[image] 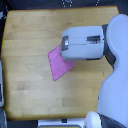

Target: Folding a cloth

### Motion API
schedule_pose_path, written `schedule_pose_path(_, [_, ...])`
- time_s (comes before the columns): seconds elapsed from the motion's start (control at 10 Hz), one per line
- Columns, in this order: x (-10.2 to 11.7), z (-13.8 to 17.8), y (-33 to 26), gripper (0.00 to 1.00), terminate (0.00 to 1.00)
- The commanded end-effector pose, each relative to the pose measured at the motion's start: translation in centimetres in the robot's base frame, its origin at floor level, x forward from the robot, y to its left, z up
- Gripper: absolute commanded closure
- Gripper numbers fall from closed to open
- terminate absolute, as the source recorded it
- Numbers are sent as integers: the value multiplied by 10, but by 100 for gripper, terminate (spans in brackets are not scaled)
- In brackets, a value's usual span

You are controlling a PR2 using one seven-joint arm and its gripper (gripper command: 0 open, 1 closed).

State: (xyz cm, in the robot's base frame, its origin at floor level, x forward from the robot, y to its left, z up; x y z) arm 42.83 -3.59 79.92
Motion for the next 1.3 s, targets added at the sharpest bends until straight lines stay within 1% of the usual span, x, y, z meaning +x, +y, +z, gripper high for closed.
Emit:
schedule_pose_path(0.0, [-10,-9,72,100,0])
schedule_pose_path(0.3, [-6,-30,116,100,0])
schedule_pose_path(0.5, [-7,-32,131,100,0])
schedule_pose_path(0.6, [-3,-32,136,100,0])
schedule_pose_path(0.8, [3,-26,133,100,0])
schedule_pose_path(1.0, [0,-27,132,100,0])
schedule_pose_path(1.2, [2,-28,128,100,0])
